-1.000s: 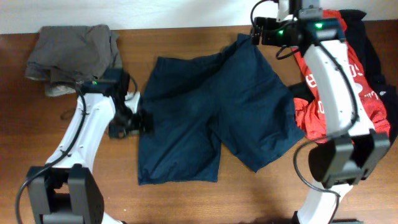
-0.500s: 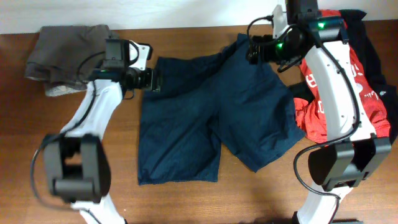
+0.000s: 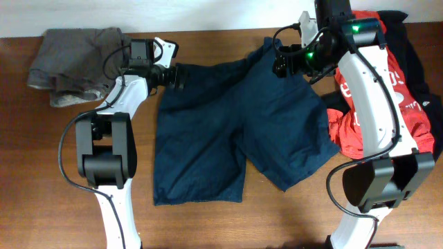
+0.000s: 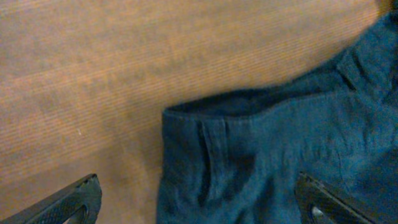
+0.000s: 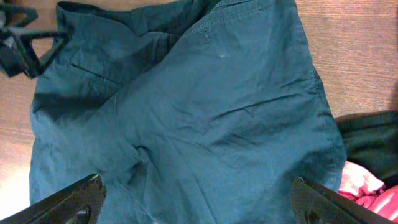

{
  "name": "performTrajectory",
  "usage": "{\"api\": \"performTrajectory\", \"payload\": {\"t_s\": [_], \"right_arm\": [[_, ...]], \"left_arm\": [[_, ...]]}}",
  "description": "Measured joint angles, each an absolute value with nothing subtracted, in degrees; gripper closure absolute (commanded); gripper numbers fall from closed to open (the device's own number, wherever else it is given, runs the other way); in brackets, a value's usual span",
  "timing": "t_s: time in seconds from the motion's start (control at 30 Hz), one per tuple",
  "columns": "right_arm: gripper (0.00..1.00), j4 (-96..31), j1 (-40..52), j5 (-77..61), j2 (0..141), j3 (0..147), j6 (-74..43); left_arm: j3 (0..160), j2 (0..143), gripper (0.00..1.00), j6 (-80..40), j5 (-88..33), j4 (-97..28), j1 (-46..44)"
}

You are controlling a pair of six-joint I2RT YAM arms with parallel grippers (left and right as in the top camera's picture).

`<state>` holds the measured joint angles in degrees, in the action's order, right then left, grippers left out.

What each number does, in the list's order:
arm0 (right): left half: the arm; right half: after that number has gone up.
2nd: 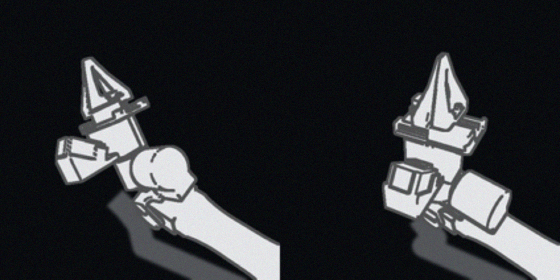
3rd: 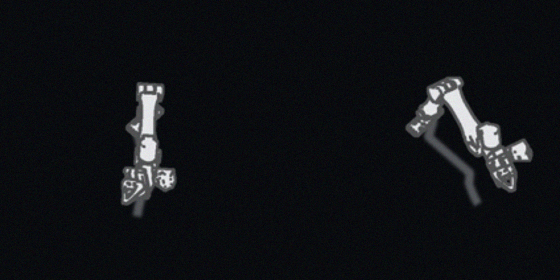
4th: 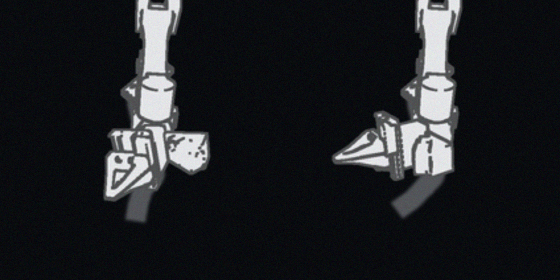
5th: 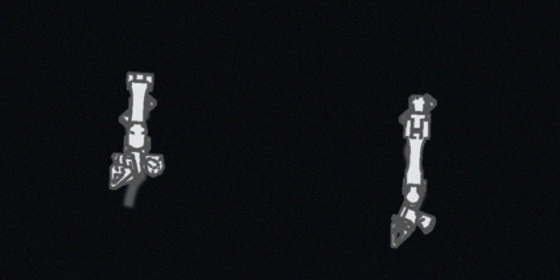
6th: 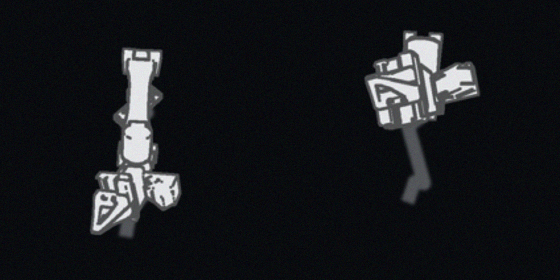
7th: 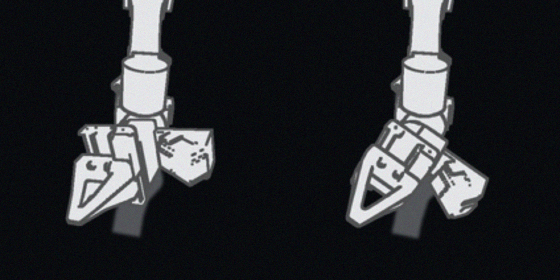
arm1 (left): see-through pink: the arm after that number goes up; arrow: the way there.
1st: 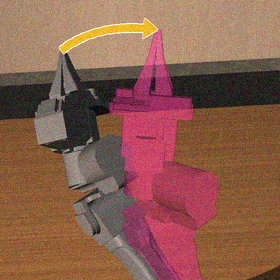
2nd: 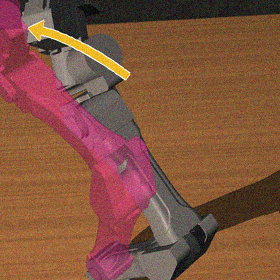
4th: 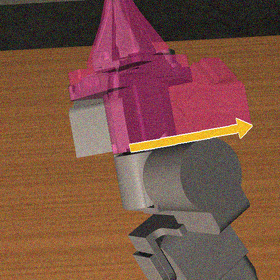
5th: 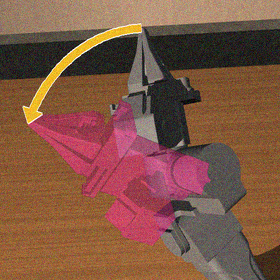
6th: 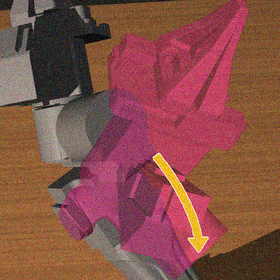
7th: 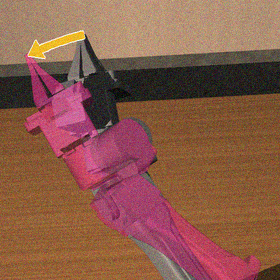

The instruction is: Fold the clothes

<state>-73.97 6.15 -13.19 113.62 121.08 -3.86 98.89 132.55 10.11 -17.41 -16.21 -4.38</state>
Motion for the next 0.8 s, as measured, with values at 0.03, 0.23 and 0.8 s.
{"api": "performTrajectory", "payload": {"t_s": [0.03, 0.23, 0.8], "right_arm": [[0.01, -74.11, 6.15, -13.19, 113.62, 121.08, -3.86], [0.01, -74.98, 6.15, -13.19, 113.62, 121.08, -3.81], [0.00, -78.65, 6.15, -12.73, 113.62, 116.40, -3.88]], "left_arm": [[99.53, 133.10, 0.05, 10.11, -17.41, -15.99, -4.38], [100.62, 135.79, 0.22, 10.15, -17.39, -15.33, -4.75], [108.29, 136.62, 1.00, 7.49, -15.66, -18.76, -6.48]]}}
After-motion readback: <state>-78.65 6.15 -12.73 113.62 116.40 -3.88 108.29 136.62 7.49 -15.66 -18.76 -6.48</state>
